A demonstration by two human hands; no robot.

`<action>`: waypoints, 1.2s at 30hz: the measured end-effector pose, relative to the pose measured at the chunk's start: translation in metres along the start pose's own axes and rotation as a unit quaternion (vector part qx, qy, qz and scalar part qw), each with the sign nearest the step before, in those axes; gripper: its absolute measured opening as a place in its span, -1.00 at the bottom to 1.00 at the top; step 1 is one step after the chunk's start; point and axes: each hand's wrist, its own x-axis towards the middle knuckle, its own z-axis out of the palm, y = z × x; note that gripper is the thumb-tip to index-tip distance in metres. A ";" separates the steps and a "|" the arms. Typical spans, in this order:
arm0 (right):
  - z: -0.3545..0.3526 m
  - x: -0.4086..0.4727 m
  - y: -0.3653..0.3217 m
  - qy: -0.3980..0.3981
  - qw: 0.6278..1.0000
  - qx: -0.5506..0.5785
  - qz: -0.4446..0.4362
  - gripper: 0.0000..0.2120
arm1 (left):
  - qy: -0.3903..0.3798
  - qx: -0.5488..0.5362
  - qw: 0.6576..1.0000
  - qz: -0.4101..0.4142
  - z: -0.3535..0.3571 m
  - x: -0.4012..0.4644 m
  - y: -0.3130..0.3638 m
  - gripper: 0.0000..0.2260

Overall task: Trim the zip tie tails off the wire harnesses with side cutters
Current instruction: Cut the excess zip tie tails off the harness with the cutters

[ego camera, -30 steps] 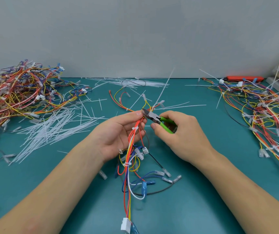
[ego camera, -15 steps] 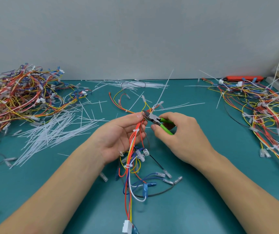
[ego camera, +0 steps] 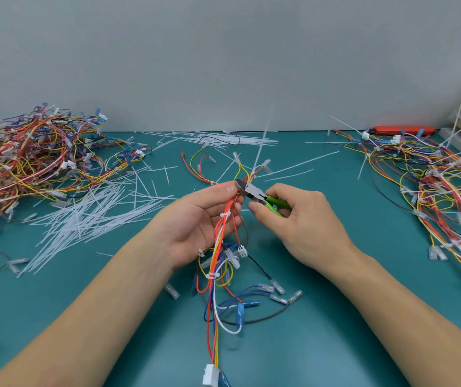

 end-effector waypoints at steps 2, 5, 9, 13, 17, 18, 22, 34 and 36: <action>0.001 -0.001 0.001 -0.002 1.000 0.016 0.001 -0.63 | 0.000 0.002 1.000 0.000 0.000 0.000 0.000 -0.87; 0.003 -0.002 -0.001 0.007 1.000 0.008 0.002 -0.70 | 0.003 0.010 1.000 0.002 0.000 0.000 -0.001 -0.89; 0.003 -0.001 -0.002 0.009 1.000 0.009 -0.002 -0.69 | 0.007 0.009 1.000 0.002 0.000 0.000 -0.001 -0.89; 0.003 -0.001 -0.002 0.019 1.000 0.021 -0.008 -0.67 | 0.002 0.013 1.000 0.003 0.000 0.001 -0.002 -0.88; 0.004 -0.002 -0.004 0.023 0.999 0.033 -0.003 -0.72 | -0.001 0.014 1.000 0.006 0.000 0.000 -0.001 -0.85; 0.004 -0.002 -0.004 0.024 0.999 0.036 -0.002 -0.72 | -0.002 0.014 1.000 0.006 0.001 -0.001 -0.001 -0.84; 0.005 -0.003 -0.003 0.015 0.999 0.045 0.004 -0.70 | -0.002 0.013 1.000 0.012 0.001 -0.001 0.000 -0.85; 0.002 0.002 -0.001 0.002 1.000 0.020 -0.009 -0.56 | 0.000 0.009 1.000 0.019 0.001 -0.002 0.001 -0.85; 0.003 0.000 -0.001 0.005 1.000 0.028 -0.007 -0.58 | 0.000 0.011 1.000 0.021 0.002 -0.002 0.001 -0.86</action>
